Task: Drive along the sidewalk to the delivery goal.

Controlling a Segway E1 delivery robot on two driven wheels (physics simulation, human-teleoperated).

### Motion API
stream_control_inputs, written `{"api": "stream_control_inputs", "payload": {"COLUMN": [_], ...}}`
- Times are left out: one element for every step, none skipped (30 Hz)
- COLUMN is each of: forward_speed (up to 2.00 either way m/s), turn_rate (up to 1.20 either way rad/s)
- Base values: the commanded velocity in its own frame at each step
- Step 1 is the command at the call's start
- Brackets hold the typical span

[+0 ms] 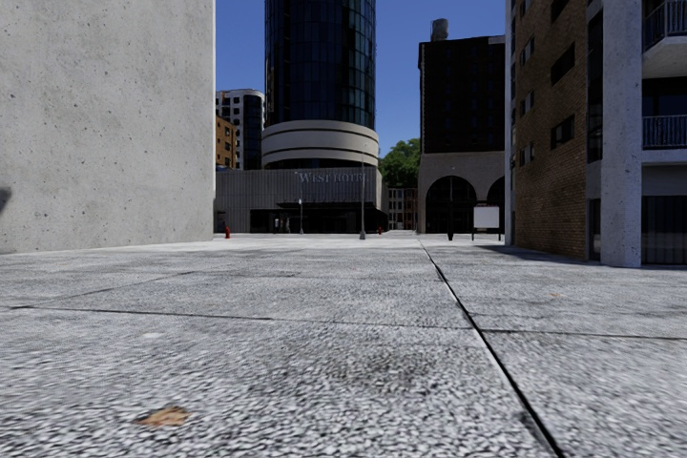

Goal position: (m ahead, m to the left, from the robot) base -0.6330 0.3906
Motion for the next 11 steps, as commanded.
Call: {"api": "stream_control_inputs", "payload": {"forward_speed": [0.00,0.00,0.00,0.00,0.00,0.00,0.00,0.00,0.00,0.00,0.00], "turn_rate": [0.00,0.00,0.00,0.00,0.00,0.00,0.00,0.00,0.00,0.00,0.00]}}
